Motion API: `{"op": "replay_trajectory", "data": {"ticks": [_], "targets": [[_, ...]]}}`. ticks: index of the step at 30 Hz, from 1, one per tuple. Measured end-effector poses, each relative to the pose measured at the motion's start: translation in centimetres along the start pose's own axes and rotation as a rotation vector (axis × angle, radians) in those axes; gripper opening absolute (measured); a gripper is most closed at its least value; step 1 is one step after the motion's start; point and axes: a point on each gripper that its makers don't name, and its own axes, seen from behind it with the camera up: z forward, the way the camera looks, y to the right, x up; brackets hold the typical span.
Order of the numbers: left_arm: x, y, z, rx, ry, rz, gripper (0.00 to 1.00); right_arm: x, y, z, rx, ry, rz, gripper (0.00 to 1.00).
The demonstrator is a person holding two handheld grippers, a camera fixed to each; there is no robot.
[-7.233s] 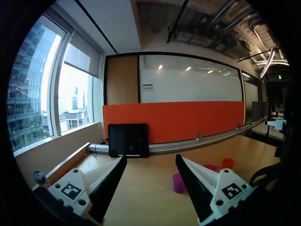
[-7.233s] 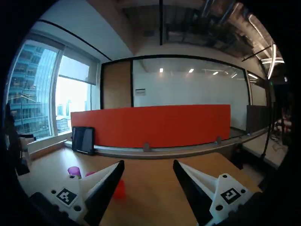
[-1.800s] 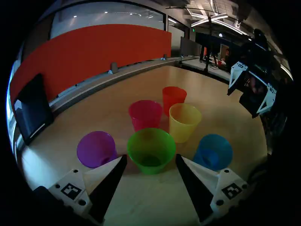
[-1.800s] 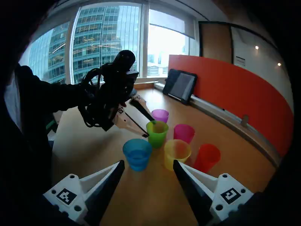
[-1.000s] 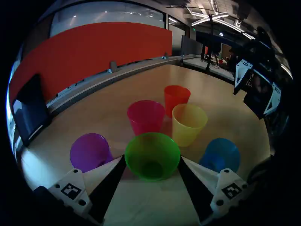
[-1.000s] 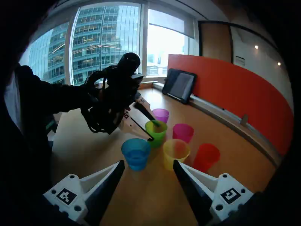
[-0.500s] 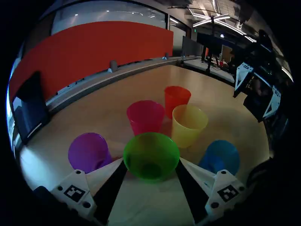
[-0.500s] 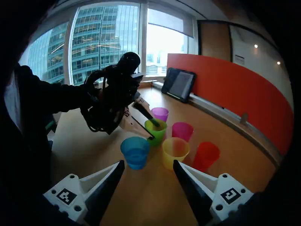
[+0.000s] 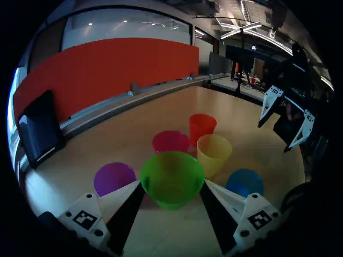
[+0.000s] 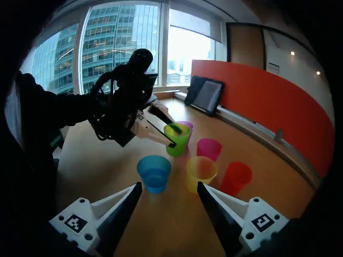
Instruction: Pour water
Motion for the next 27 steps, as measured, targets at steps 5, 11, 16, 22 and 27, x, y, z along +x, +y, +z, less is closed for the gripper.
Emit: {"op": "replay_trajectory", "data": {"ticks": [5,11,16,22,27], "targets": [[1.0,-0.1,-0.9,0.009,0.034,0.006,0.85,0.0,0.0,0.2,-0.001,-0.003,-0.01,1.0],[2.2,-0.4,-1.9,0.023,0.071,0.009,0.85,-0.2,-0.1,0.8,-0.001,-0.006,-0.012,1.0],[3.0,-0.5,-2.6,0.031,0.094,0.013,0.85,-0.4,-0.2,1.3,0.006,-0.008,-0.011,1.0],[4.2,-0.8,-3.4,0.041,0.128,0.013,0.86,-0.9,-0.2,1.9,0.011,-0.019,-0.016,1.0],[5.0,-1.1,-3.9,0.05,0.16,0.011,0.86,-1.3,-0.3,2.3,0.017,-0.028,-0.019,1.0]]}}
